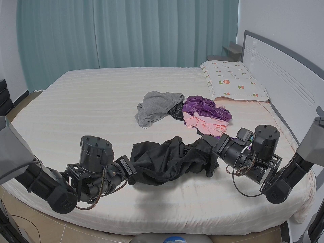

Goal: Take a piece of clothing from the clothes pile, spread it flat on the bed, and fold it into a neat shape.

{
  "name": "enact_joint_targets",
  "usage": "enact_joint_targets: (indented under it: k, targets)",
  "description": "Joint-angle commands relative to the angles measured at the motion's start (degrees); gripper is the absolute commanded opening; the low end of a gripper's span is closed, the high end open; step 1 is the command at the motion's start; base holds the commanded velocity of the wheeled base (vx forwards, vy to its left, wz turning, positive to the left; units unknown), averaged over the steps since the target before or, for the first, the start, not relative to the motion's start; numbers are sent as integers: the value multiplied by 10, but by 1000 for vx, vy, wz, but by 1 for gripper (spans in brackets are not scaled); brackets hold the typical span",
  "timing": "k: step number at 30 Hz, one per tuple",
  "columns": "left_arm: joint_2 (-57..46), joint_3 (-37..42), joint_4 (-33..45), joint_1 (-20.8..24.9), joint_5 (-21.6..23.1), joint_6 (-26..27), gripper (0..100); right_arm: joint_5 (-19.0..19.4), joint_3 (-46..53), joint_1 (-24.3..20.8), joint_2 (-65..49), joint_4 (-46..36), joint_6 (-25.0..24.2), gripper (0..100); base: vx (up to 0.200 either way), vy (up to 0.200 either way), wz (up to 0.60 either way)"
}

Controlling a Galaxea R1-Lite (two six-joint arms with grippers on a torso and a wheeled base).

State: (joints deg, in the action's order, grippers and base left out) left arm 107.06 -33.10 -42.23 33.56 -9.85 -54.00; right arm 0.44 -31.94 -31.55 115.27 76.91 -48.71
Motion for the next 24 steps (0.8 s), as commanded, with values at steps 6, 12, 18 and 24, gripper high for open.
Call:
enact_joint_targets:
  k: [6,12,18,24]
  targets:
    - [-13,5,-21,-3,-3,-17,0,0,-1,-4,9,0,0,0,0,0,0]
    - [-20,8,-29,-14,-1,-20,0,0,-1,-4,10,1,0,0,0,0,0]
    - [-35,8,-27,-22,1,-20,0,-7,-3,-4,7,14,2,0,0,167,0]
    - [-31,7,-26,-22,10,-20,0,-11,-7,1,20,24,4,0,0,200,0]
